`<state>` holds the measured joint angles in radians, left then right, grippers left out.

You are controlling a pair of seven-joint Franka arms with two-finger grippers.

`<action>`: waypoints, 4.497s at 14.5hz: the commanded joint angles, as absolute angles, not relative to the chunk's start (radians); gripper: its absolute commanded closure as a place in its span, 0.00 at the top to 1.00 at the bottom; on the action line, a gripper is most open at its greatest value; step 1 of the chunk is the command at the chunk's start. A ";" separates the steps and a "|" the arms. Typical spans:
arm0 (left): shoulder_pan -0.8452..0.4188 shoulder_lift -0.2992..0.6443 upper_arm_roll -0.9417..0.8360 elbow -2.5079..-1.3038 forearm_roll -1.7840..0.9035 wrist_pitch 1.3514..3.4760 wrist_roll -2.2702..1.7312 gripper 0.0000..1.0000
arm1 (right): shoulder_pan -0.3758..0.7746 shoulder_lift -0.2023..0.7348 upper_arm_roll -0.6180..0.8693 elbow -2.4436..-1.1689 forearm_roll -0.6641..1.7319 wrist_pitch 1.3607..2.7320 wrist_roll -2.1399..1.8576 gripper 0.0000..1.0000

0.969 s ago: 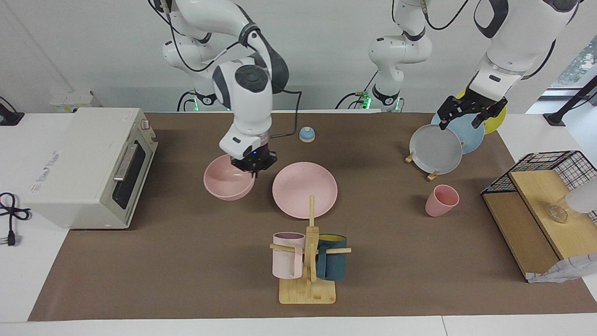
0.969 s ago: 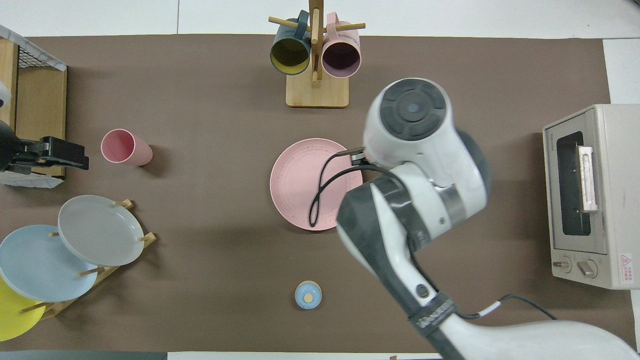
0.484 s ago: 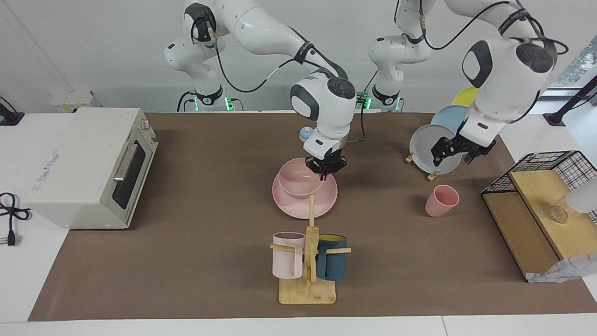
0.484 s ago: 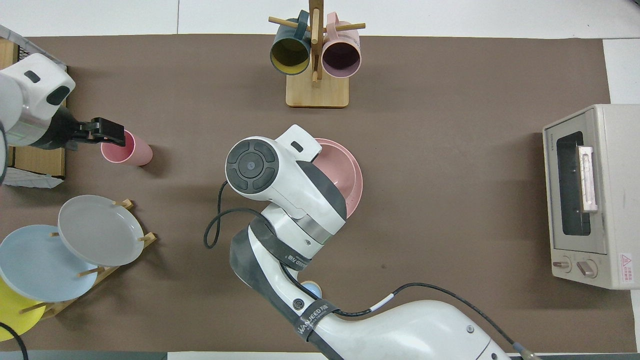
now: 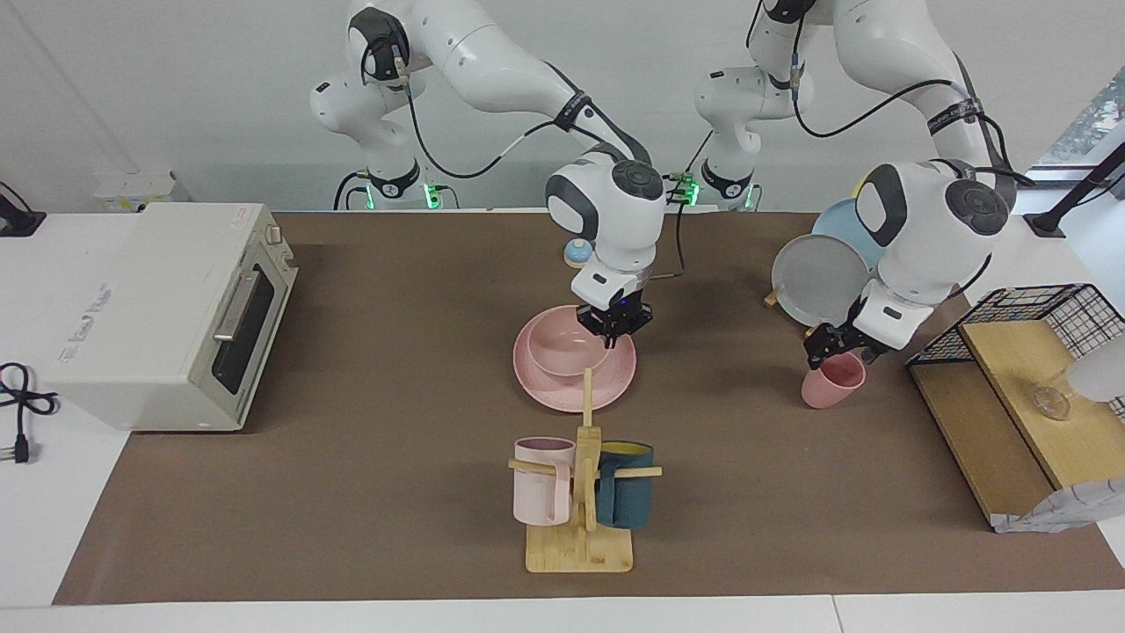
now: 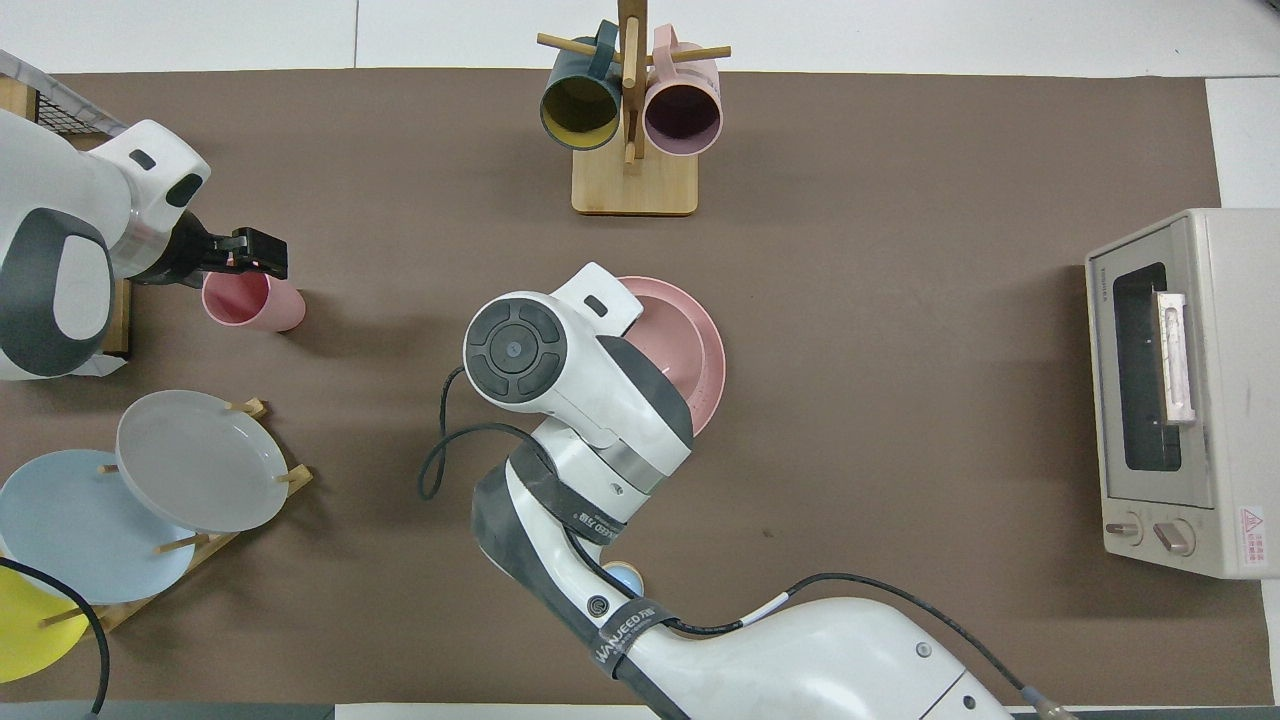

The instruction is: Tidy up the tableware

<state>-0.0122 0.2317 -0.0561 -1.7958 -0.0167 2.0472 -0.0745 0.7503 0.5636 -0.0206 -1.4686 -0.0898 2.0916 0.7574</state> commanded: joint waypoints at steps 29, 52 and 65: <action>-0.506 0.323 -0.067 -1.289 -0.071 1.667 -0.851 0.00 | 0.063 0.032 -0.029 -1.656 -0.015 1.587 0.002 1.00; -0.683 0.528 -0.066 -1.456 0.020 1.991 -0.997 0.00 | 0.025 0.026 -0.054 -1.671 -0.021 1.577 -0.020 1.00; -0.545 0.289 -0.064 -1.448 0.008 1.758 -0.905 1.00 | 0.008 -0.012 -0.052 -1.701 -0.017 1.568 -0.032 1.00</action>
<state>-0.6085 0.4063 -0.0612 -1.4131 0.0012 1.8392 -0.9539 0.0317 0.0005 -0.0621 -1.6919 -0.0324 1.5680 -0.0235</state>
